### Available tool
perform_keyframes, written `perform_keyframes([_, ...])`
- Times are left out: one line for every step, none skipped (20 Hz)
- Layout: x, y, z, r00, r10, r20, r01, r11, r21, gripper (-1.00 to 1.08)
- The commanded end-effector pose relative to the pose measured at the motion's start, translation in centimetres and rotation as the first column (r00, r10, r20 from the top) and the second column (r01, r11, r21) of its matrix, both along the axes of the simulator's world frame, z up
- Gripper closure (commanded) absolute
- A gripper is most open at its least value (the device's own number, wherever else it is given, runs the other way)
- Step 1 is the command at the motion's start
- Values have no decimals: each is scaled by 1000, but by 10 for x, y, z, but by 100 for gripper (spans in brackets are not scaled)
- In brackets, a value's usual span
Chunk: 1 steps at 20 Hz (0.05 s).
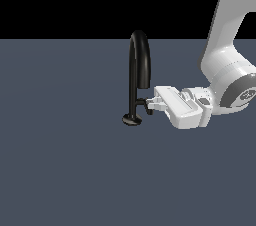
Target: Turn on the faucet by rotating a designated handle.
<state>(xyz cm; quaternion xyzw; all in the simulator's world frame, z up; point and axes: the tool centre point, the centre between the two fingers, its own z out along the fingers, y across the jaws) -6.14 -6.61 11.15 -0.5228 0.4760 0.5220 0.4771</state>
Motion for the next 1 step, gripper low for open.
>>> perform_keyframes([-14, -1, -27, 999, -6, -37, 6, 1000, -4, 108])
